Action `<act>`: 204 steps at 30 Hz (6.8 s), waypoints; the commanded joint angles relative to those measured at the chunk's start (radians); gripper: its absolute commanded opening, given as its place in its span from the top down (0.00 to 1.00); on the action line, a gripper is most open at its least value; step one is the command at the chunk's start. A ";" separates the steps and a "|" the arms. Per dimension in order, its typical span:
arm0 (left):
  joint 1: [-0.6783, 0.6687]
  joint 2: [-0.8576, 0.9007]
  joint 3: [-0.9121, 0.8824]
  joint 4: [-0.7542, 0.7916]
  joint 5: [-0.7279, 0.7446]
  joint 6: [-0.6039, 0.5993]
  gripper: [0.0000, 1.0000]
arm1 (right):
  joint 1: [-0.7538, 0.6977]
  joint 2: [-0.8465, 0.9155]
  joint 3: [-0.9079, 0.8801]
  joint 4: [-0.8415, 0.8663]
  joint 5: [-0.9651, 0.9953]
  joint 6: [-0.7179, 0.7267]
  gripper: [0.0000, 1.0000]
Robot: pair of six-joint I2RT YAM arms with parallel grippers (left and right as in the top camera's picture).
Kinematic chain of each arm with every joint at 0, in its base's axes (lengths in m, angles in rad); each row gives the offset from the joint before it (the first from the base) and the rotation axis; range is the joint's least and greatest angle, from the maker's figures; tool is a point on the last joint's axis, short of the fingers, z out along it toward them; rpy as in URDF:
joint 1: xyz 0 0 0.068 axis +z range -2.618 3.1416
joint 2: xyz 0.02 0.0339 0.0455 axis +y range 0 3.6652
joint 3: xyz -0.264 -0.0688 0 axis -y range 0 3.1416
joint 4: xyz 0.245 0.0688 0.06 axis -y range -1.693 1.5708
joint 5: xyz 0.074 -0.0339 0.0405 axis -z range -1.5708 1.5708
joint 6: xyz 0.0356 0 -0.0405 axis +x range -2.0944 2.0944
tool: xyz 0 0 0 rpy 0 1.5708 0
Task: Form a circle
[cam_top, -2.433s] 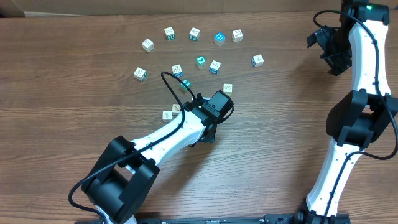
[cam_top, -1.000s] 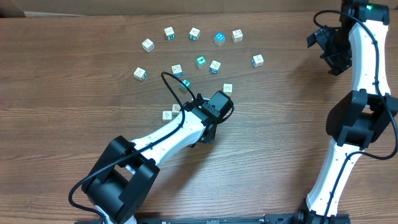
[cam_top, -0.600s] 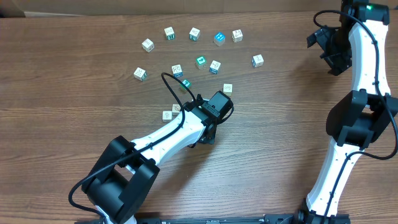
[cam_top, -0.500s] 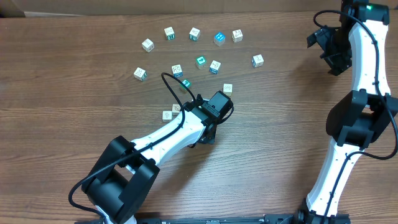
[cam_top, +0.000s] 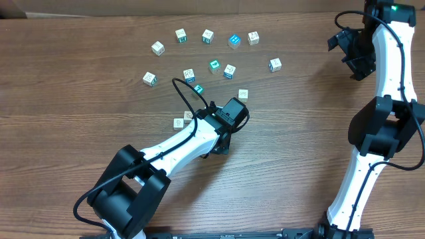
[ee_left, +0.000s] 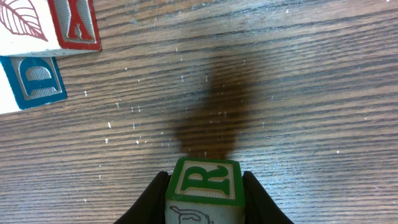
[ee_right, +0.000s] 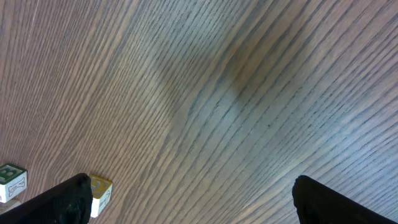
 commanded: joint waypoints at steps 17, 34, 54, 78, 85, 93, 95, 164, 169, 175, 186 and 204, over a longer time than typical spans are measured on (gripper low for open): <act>0.003 -0.013 -0.009 0.086 -0.056 0.002 0.86 | -0.002 -0.027 0.017 0.001 0.002 -0.003 0.00; 0.003 0.024 -0.009 0.092 -0.053 0.002 0.85 | -0.002 -0.027 0.017 0.001 0.002 -0.003 0.00; 0.003 0.024 -0.009 0.092 -0.053 0.002 0.55 | -0.002 -0.027 0.017 0.001 0.002 -0.003 0.00; 0.003 0.024 -0.009 0.092 -0.052 0.002 0.50 | -0.002 -0.027 0.017 0.001 0.002 -0.003 0.00; 0.003 0.024 0.013 0.087 -0.049 0.046 0.41 | -0.002 -0.027 0.017 0.001 0.002 -0.003 0.00; 0.003 0.024 0.148 -0.015 -0.065 0.077 0.34 | -0.002 -0.027 0.017 0.001 0.002 -0.003 0.00; 0.004 0.024 0.187 -0.047 -0.065 0.077 0.32 | -0.002 -0.027 0.017 0.001 0.002 -0.003 0.00; 0.002 0.053 0.017 0.025 0.007 0.061 0.60 | -0.002 -0.027 0.017 0.001 0.002 -0.003 0.00; 0.002 0.053 0.017 0.026 0.007 0.061 0.64 | -0.002 -0.027 0.017 0.001 0.002 -0.003 0.00; 0.002 0.053 0.018 0.027 0.007 0.061 0.67 | -0.002 -0.027 0.017 0.001 0.002 -0.003 0.00; 0.003 0.053 0.039 0.021 -0.064 0.077 0.73 | -0.002 -0.027 0.017 0.001 0.002 -0.003 0.00; 0.049 0.053 0.039 0.021 -0.071 0.077 0.72 | -0.002 -0.027 0.017 0.001 0.002 -0.003 0.00</act>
